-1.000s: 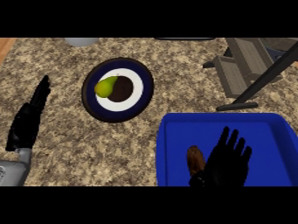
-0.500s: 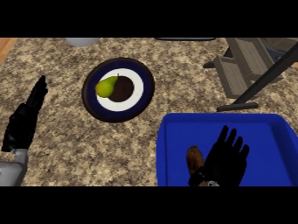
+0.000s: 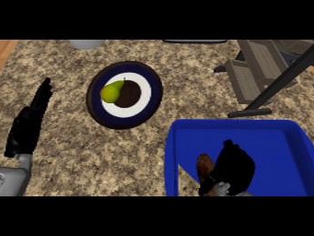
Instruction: Pick the sweet potato from the tray and place it in the tiered basket
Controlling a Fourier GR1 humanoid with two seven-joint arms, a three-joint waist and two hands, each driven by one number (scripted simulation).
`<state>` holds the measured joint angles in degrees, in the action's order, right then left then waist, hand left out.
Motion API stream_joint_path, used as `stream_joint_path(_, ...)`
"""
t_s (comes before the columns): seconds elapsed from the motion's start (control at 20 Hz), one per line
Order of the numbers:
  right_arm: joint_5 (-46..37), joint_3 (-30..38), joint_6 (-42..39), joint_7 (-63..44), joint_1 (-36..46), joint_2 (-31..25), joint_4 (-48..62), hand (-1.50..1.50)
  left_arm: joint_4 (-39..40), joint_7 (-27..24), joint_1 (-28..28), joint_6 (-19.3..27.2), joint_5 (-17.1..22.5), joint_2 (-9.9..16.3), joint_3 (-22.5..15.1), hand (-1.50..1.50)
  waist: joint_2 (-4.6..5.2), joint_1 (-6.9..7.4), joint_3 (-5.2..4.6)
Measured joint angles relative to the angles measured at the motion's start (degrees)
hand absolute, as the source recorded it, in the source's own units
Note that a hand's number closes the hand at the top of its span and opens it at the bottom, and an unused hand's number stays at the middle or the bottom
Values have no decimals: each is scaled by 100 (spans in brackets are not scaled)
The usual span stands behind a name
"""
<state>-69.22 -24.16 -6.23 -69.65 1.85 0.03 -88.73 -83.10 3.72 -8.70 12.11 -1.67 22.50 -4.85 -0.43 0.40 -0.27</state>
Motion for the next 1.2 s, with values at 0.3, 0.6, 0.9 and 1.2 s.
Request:
stream_joint_path(0.3, -87, -22, -320, 361, 107, 0, 286, 150, 143, -106, -45, -71, -5, -9, 78, 0, -29, -1, -21)
stream_joint_path(0.6, 57, -276, -200, 334, 117, -33, 121, 150, 17, 63, -45, -154, -50, -16, 158, 0, -11, -19, -9)
stream_joint_path(0.9, 1436, -1184, -668, 1016, 1112, -60, -592, 150, 37, -17, -108, -174, -125, -130, 54, 0, 41, 185, 15)
stream_joint_path(1.2, 2852, -1258, -679, 861, 2692, -59, -1309, 150, 93, 76, -212, -117, -207, -238, 6, 0, 39, 168, 18)
